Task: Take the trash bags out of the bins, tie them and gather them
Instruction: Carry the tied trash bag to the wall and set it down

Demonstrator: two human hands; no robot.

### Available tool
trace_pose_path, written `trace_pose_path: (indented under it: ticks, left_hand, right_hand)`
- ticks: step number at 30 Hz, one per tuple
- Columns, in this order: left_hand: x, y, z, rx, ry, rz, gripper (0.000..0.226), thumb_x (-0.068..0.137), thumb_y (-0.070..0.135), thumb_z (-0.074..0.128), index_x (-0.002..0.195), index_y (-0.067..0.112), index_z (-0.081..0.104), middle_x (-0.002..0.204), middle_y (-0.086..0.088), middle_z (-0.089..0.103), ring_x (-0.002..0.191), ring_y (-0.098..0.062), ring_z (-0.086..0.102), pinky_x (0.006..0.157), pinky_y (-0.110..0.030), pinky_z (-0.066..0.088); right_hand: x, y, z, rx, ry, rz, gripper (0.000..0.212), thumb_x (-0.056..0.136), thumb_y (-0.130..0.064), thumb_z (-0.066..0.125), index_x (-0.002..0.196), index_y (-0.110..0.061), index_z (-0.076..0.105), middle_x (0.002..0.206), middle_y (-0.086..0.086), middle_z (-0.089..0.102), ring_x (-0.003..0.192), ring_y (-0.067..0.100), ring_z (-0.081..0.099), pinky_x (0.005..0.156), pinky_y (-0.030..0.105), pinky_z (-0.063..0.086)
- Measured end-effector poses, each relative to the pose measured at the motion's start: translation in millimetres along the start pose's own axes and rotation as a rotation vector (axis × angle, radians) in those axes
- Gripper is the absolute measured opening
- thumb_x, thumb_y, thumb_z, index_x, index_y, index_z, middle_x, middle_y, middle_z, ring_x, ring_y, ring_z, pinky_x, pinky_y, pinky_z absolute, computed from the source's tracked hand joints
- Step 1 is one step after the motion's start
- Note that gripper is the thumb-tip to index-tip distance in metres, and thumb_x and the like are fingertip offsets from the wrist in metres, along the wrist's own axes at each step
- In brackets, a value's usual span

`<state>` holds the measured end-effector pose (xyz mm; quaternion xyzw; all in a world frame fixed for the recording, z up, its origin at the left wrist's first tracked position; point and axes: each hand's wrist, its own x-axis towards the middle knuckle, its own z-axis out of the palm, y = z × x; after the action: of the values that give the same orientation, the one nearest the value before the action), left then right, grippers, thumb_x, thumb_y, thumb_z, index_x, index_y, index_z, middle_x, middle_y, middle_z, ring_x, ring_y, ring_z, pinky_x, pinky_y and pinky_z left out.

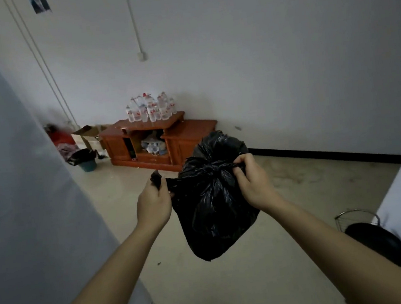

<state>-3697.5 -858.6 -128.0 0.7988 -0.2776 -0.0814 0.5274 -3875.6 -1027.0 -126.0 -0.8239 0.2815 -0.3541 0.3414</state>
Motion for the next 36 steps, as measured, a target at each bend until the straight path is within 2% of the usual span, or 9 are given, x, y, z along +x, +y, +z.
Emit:
trace_pose_path:
  ticks: [4,7,10,13,19,23,31,33,36]
  left_hand:
    - [83,16,40,-0.085,-0.165,0.073,0.035,0.101,0.057,0.036,0.089,0.033,0.058,0.092,0.007,0.067,0.093,-0.020,0.065,0.088,-0.045,0.053]
    - [144,38,77,-0.114,-0.319,0.133,0.035,0.102,0.048,0.042,0.089,0.021,0.060,0.084,0.006,0.063,0.083,-0.010,0.059,0.076,-0.033,0.044]
    - [193,70,129,-0.198,-0.493,0.130,0.029,0.104,0.041,0.045,0.089,0.030,0.067,0.090,0.013,0.067,0.089,-0.006,0.063,0.077,-0.028,0.047]
    - [238,96,197,-0.210,-0.602,0.181,0.027,0.104,0.038,0.047,0.098,0.021,0.067,0.099,0.005,0.070,0.096,-0.012,0.066,0.082,-0.031,0.051]
    - [321,141,351,-0.183,-0.641,0.341,0.030,0.101,0.033,0.054,0.094,0.006,0.064,0.095,-0.013,0.071,0.091,-0.026,0.068,0.082,-0.046,0.053]
    - [382,188,440,-0.175,-0.656,0.363,0.021,0.100,0.030,0.056,0.093,0.015,0.067,0.091,-0.002,0.072,0.089,-0.018,0.068,0.080,-0.035,0.053]
    - [500,251,588,-0.187,-0.636,0.423,0.004,0.095,0.016,0.064,0.099,0.018,0.065,0.092,0.006,0.067,0.083,-0.008,0.063,0.066,-0.009,0.046]
    - [523,256,622,-0.187,-0.641,0.424,0.007,0.092,0.014,0.068,0.096,0.019,0.065,0.091,0.002,0.069,0.078,-0.014,0.064,0.065,-0.013,0.050]
    - [570,268,698,-0.177,-0.653,0.446,0.008,0.090,0.016,0.070,0.094,0.022,0.066,0.090,-0.001,0.071,0.079,-0.026,0.066,0.072,-0.033,0.055]
  right_hand:
    - [69,26,0,-0.005,0.115,0.109,0.006,0.101,-0.017,0.049,0.105,-0.020,0.045,0.085,-0.003,0.054,0.077,0.013,0.050,0.062,0.022,0.034]
    - [113,48,-12,0.027,0.203,0.207,0.007,0.100,-0.018,0.049,0.107,-0.018,0.048,0.086,-0.006,0.055,0.084,0.017,0.051,0.073,0.030,0.036]
    - [151,76,-33,0.044,0.284,0.272,0.008,0.101,-0.021,0.049,0.108,-0.019,0.050,0.090,-0.009,0.056,0.088,0.016,0.053,0.081,0.033,0.042]
    - [189,114,-57,0.087,0.367,0.341,0.011,0.102,-0.023,0.048,0.112,-0.019,0.050,0.097,-0.008,0.057,0.094,0.014,0.054,0.083,0.030,0.040]
    - [280,218,-115,0.143,0.502,0.392,0.015,0.103,-0.028,0.044,0.116,-0.021,0.049,0.104,-0.007,0.058,0.097,0.009,0.055,0.079,0.026,0.041]
    - [363,278,-162,0.116,0.491,0.442,0.019,0.103,-0.034,0.043,0.118,-0.024,0.047,0.104,-0.006,0.059,0.098,0.012,0.056,0.080,0.030,0.041]
    - [507,367,-232,0.172,0.465,0.515,0.024,0.102,-0.042,0.041,0.118,-0.026,0.047,0.102,-0.011,0.059,0.096,0.004,0.054,0.073,0.021,0.038]
    - [534,392,-244,0.171,0.432,0.523,0.031,0.101,-0.052,0.038,0.118,-0.027,0.046,0.106,-0.013,0.058,0.099,0.000,0.053,0.073,0.019,0.037]
    - [589,450,-269,0.136,0.436,0.511,0.042,0.095,-0.063,0.042,0.119,-0.028,0.046,0.107,-0.012,0.059,0.097,-0.001,0.055,0.074,0.020,0.040]
